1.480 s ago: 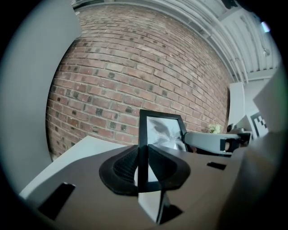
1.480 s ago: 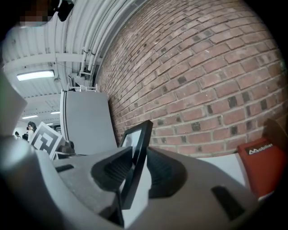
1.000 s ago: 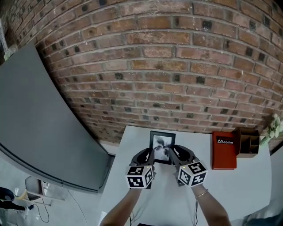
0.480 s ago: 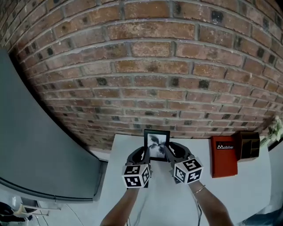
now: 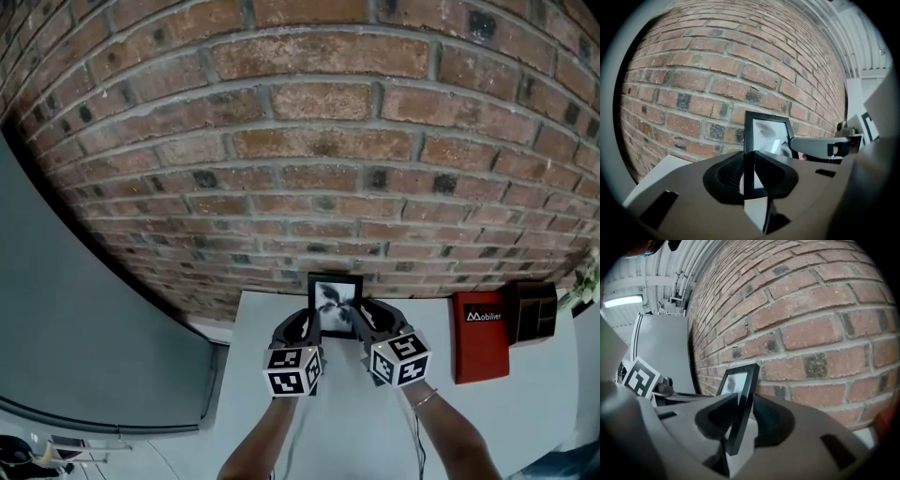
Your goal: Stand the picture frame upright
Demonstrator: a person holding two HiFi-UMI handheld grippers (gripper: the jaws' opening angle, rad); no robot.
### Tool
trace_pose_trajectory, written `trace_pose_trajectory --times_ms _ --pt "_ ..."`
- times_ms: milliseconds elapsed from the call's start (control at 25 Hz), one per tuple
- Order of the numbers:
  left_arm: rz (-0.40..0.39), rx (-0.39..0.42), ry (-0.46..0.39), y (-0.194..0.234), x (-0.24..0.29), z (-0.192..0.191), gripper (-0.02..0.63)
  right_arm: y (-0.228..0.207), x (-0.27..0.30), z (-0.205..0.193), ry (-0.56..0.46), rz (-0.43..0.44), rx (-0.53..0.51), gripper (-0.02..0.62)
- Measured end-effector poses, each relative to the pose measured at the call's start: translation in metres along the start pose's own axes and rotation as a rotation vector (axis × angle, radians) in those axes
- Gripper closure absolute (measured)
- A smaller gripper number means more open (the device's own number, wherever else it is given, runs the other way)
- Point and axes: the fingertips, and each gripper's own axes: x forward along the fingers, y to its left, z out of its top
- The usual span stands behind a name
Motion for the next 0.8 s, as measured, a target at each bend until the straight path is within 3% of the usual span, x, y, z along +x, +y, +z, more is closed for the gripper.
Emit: trace_pose_trajectory --times_ms 800 --pt "0.037 -0.035 0.031 0.014 0.040 -0.029 0.543 -0.030 0.034 -0.033 0.064 -0.016 0.028 0.495"
